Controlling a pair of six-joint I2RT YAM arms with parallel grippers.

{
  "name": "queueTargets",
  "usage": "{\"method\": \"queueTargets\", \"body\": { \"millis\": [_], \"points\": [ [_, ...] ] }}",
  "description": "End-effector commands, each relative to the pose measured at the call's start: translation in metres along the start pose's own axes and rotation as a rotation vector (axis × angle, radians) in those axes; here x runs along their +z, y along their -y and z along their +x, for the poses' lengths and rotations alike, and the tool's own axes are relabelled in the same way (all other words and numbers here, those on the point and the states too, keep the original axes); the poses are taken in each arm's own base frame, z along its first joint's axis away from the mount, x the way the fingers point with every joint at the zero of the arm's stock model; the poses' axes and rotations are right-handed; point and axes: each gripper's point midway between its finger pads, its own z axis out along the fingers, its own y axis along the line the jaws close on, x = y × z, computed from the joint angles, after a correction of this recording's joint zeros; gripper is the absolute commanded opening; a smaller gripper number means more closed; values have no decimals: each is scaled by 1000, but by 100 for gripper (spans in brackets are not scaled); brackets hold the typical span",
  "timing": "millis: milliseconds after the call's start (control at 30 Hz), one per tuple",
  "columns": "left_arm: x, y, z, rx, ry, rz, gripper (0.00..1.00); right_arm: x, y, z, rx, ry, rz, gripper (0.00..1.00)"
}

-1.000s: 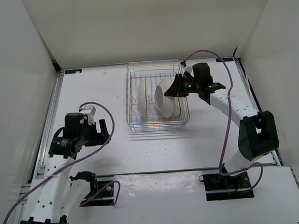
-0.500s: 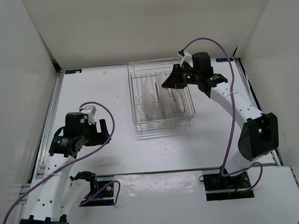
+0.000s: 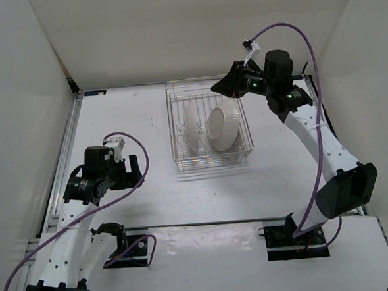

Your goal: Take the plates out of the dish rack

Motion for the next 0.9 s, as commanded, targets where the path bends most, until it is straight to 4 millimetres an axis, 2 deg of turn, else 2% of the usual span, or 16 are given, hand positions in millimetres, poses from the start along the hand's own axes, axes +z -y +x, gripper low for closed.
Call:
{"method": "queueTargets", "body": {
  "millis": [0,67,100,133,167,200,233,267,300,433,567,767,867],
  "points": [
    [-9,4,-10,9,39,11,100,-12,2,4,-30,-12,45,24],
    [-10,4,-9,10,41,12,100,-15,10,14,-21,-21,83,25],
    [-10,4,-10,12,48,14,100,-18,25,32,7,-46,135,32],
    [-10,4,-9,12,47,14,100,-20,36,38,18,-45,188,37],
    [-10,4,-10,13,52,15,100,-26,37,39,12,-35,211,41],
    [-10,4,-10,11,50,14,100,-29,48,51,28,-52,248,44],
    [-10,4,-9,11,45,12,100,-31,63,60,28,-60,306,51],
    [-9,4,-9,12,42,13,100,-34,70,67,37,-74,329,55],
    [-10,4,-9,10,45,14,100,-35,76,68,38,-74,361,57],
    [-9,4,-9,11,42,15,100,-39,102,86,69,-136,434,60],
    [-10,4,-9,11,42,12,100,-42,115,89,81,-130,472,65],
    [-9,4,-10,10,41,12,100,-39,127,92,114,-144,457,66],
    [-8,4,-9,11,30,9,100,-31,134,103,157,-174,432,66]
  ]
}}
